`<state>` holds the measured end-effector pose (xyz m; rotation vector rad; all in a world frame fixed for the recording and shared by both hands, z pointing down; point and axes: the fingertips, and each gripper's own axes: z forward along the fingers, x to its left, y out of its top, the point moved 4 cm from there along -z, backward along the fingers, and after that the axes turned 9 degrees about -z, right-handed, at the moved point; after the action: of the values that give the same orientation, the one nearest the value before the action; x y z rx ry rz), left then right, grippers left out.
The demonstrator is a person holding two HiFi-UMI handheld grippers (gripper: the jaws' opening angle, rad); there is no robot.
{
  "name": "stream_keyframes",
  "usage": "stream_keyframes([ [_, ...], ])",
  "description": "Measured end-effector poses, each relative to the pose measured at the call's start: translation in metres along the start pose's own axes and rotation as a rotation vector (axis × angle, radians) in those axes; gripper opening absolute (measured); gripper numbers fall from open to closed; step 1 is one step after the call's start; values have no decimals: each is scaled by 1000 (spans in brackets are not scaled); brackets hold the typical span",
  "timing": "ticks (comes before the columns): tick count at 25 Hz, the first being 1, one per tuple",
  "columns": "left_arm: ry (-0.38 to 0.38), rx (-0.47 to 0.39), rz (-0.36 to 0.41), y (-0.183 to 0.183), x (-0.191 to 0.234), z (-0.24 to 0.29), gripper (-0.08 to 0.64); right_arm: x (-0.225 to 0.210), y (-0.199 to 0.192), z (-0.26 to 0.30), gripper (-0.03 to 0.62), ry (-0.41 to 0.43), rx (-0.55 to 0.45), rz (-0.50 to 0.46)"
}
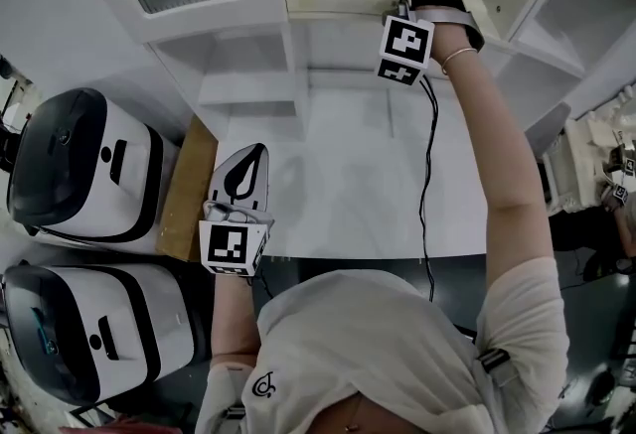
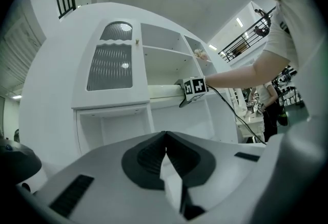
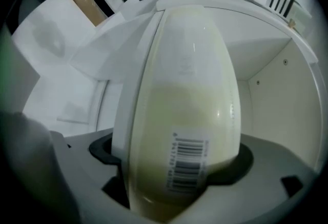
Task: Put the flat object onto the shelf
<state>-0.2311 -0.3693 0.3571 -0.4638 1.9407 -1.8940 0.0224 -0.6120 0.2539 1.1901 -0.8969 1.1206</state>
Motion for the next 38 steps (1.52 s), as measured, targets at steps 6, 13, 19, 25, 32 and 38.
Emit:
stream_keyframes([
  [6, -23, -46, -4, 16, -3, 12, 12, -1, 0, 3, 480, -3, 5, 1],
  [13, -68, -85, 10, 32, -12, 8, 12, -9, -6, -5, 555, -127, 45, 16],
  [19, -88, -75, 9, 27, -10, 8, 12, -9, -17, -47, 546, -222, 63, 94],
  [25, -121, -83, 13, 27, -18, 6, 12, 23, -18, -104, 305, -234, 20, 259],
  [32, -157, -81, 8, 28, -26, 5, 12, 57, -7, -150, 32, -229, -62, 558],
  [38, -184, -83, -3, 30, -36, 5, 12, 85, 2, -180, 8, -175, -144, 830],
])
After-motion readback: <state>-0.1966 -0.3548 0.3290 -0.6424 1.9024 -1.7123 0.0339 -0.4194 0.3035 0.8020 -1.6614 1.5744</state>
